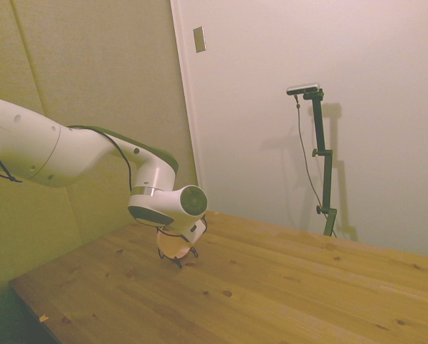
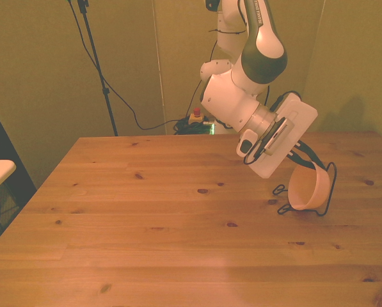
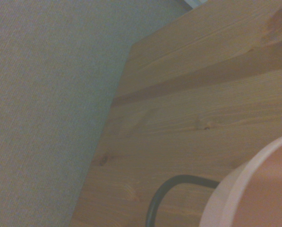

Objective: Load the bowl

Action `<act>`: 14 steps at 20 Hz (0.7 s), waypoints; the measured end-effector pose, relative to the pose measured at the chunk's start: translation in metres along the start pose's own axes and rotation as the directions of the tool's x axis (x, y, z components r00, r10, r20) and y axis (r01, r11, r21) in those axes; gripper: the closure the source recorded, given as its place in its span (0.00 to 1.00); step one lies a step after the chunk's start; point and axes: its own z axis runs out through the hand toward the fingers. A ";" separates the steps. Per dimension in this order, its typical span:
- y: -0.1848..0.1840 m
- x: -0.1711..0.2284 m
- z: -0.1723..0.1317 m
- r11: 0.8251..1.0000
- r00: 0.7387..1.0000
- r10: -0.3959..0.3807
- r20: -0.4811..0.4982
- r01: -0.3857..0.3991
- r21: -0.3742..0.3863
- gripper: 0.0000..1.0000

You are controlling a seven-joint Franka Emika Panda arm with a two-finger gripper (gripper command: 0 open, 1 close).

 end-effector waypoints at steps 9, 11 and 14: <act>-0.003 0.000 -0.006 1.000 1.000 -0.015 -0.004 0.015 0.008 0.00; -0.006 0.000 -0.017 1.000 1.000 -0.018 -0.016 0.018 0.017 0.00; -0.011 -0.002 -0.040 0.999 0.999 -0.027 -0.038 0.028 0.028 0.00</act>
